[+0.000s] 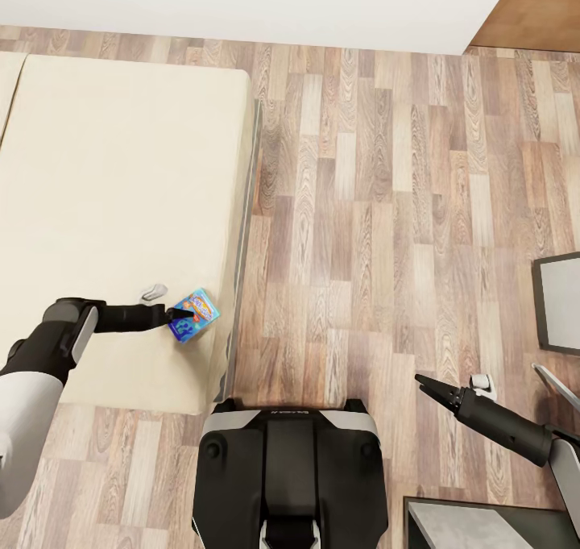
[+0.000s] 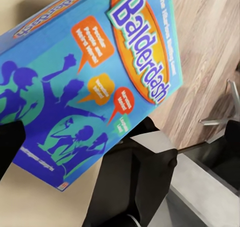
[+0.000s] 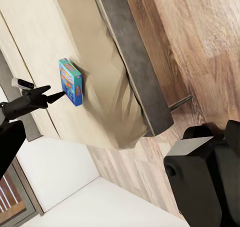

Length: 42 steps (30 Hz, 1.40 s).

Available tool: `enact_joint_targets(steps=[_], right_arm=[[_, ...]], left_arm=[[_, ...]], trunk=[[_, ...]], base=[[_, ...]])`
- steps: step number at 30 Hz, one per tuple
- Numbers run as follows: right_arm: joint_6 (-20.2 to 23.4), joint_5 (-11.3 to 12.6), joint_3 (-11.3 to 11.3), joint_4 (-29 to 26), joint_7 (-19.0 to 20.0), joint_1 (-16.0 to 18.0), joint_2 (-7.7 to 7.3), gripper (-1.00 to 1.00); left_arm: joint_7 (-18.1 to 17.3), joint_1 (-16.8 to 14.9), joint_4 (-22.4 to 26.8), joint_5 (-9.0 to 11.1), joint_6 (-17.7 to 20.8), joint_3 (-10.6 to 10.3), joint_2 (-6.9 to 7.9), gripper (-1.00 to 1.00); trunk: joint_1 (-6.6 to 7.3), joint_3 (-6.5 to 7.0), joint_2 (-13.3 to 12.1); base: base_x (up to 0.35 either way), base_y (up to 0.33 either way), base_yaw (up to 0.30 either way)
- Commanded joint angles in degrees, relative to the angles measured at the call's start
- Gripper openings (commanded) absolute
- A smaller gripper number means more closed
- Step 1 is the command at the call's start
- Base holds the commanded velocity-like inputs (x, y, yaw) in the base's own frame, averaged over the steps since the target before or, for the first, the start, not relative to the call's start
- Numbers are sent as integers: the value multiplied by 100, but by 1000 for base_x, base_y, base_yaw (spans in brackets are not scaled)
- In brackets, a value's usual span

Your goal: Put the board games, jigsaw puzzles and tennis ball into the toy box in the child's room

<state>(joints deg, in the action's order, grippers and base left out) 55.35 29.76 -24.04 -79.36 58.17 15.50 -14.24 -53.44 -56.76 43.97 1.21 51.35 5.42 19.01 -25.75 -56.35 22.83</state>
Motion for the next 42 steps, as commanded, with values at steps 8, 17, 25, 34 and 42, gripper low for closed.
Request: enact_joint_targets(steps=[8,17,25,34,42], right_arm=[[24,-6,-4,0,19,1,0,100],[20,-6,-4,0,19,0,0,100],[21,-6,-4,0,19,1,0,100],[20,-6,-4,0,19,-1,0,100],[21,-6,-4,0,19,-2,0,100]], left_arm=[[-9,-2,49,4,49,11,-2,100],[-11,-2,63,-5,55,12,6,100],[-17,-2,222,-9,127,22,47,100],[13,-9,397,-19,251,30,146,100],[60,-75,423,-35,276,30,184,100]], trunk=[[-3,-5,9],[-3,-5,9],[-3,-5,9],[-3,-5,9],[-3,-5,9]], base=[[0,0,0],[0,0,0],[0,0,0],[0,0,0],[0,0,0]])
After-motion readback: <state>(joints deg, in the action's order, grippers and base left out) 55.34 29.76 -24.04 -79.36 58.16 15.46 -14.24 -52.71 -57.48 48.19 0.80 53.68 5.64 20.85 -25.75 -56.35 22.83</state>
